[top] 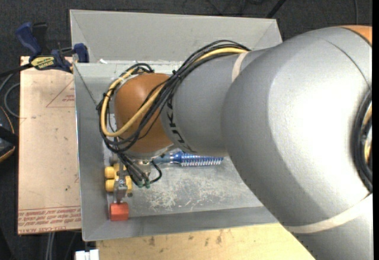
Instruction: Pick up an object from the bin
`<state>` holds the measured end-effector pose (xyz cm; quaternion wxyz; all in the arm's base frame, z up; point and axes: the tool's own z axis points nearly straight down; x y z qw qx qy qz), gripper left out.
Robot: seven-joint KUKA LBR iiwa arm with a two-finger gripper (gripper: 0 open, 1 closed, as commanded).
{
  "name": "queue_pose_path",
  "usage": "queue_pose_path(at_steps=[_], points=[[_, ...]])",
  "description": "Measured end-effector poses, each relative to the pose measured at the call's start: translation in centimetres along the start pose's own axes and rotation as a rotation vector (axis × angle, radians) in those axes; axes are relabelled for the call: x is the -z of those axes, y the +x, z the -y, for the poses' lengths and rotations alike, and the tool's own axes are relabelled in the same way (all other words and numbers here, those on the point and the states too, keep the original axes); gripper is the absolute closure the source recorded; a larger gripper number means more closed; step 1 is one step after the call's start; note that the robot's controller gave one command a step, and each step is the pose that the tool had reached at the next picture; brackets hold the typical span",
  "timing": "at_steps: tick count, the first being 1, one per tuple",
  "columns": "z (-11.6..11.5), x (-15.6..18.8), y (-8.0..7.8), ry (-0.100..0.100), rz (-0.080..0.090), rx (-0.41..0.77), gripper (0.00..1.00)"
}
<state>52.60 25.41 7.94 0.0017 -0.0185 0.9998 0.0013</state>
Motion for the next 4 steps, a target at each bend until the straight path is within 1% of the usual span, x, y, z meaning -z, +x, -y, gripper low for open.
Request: queue_pose_path(at_steps=[1, 2, 3, 4], points=[[0.0, 0.0, -0.1, 0.000, -0.001, -0.001, 0.00], [-0.1, 0.1, -0.1, -0.001, 0.001, -0.002, 1.00], [-0.1, 0.1, -0.2, 0.000, -0.002, -0.003, 1.00], [-0.1, 6.3, -0.4, -0.002, 0.003, -0.003, 1.00]])
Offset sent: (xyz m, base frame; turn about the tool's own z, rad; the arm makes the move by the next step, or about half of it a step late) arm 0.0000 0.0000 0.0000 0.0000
